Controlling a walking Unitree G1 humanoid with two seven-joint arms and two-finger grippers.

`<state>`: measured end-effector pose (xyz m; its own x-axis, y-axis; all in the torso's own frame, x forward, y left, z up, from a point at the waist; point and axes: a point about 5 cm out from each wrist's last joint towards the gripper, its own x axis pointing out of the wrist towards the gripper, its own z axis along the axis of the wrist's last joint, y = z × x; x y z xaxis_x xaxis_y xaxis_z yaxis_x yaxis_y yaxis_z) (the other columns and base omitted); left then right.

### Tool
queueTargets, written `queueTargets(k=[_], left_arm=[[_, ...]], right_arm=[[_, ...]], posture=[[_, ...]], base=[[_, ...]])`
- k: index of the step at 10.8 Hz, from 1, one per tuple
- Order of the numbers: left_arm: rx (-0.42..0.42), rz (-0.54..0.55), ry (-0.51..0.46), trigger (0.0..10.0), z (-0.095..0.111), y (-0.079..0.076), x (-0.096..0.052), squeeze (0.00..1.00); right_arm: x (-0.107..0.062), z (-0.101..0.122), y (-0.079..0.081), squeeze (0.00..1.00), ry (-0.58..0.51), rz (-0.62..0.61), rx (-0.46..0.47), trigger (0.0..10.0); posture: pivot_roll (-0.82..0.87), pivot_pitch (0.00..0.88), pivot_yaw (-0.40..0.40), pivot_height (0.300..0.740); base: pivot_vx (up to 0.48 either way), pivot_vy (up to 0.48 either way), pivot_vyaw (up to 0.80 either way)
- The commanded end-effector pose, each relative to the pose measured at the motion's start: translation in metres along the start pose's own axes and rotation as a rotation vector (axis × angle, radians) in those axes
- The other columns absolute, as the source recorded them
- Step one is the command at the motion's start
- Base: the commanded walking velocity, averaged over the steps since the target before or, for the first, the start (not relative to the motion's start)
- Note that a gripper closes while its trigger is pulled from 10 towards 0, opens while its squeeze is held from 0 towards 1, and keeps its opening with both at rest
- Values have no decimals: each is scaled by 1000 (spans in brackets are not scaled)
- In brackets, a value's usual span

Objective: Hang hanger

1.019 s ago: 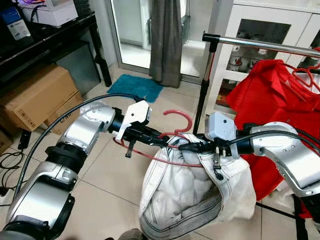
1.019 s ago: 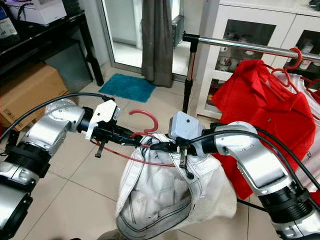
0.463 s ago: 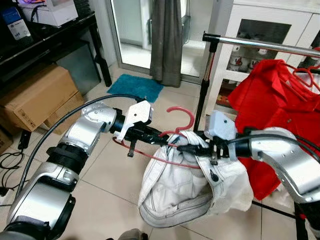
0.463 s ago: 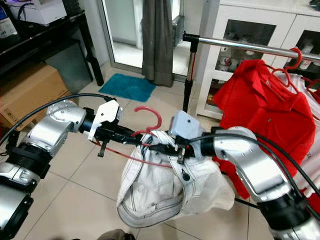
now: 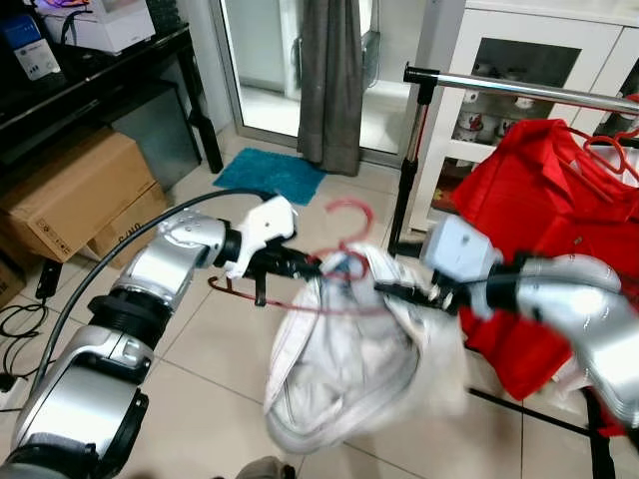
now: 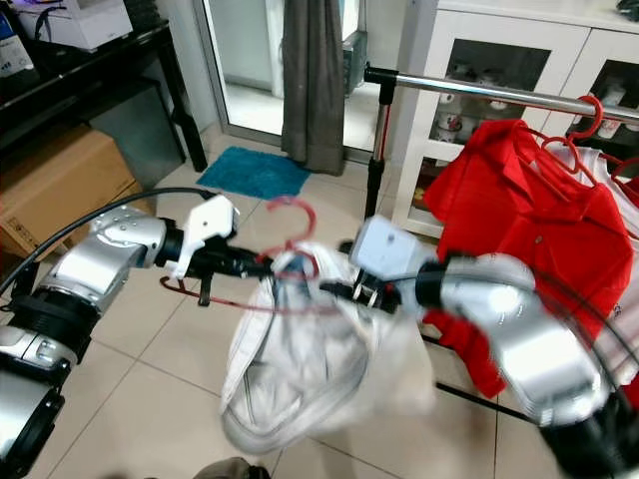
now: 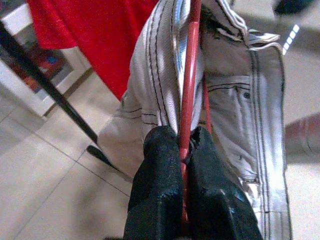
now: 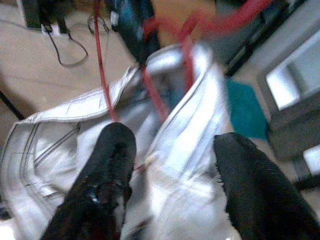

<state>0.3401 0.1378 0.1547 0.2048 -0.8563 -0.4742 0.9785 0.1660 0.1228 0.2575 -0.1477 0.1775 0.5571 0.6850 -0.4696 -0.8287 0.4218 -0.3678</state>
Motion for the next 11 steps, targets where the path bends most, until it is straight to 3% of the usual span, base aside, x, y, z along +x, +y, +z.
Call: queueTargets(k=[1, 2, 3, 4, 5, 6, 8, 11], left_arm=[[42, 39, -94, 0, 17, 3, -3, 0], [51, 57, -108, 0, 18, 2, -3, 0], [74, 101, -119, 0, 18, 0, -2, 0], [76, 139, -135, 0, 19, -2, -3, 0], [85, 153, -137, 0, 19, -4, -4, 0], [93, 171, -141, 0, 19, -6, -5, 0], [97, 207, -153, 0, 20, -12, -8, 0], [99, 257, -130, 0, 15, -14, -13, 0]], right_arm=[[6, -1, 6, 1000, 36, -62, 15, 10000], [12, -6, 9, 965, 75, -116, 22, 10000], [21, -16, 15, 0, 123, -197, 62, 10000], [27, -27, 11, 0, 191, -355, 34, 10000], [28, -29, 5, 0, 210, -439, -11, 6667], [26, -30, -1, 0, 229, -501, -89, 0], [25, -28, -11, 0, 221, -583, -137, 0], [27, -23, -11, 0, 167, -588, -153, 0]], posture=[[-75, 0, 61, 740], [-76, 0, 63, 740], [-73, 0, 62, 740], [-68, 0, 60, 740], [-64, 0, 58, 740], [-62, 0, 58, 740], [-57, 0, 54, 740], [-56, 0, 51, 740]], base=[[0, 0, 0], [0, 0, 0], [0, 0, 0], [0, 0, 0], [0, 0, 0], [0, 0, 0], [0, 0, 0], [0, 0, 0]])
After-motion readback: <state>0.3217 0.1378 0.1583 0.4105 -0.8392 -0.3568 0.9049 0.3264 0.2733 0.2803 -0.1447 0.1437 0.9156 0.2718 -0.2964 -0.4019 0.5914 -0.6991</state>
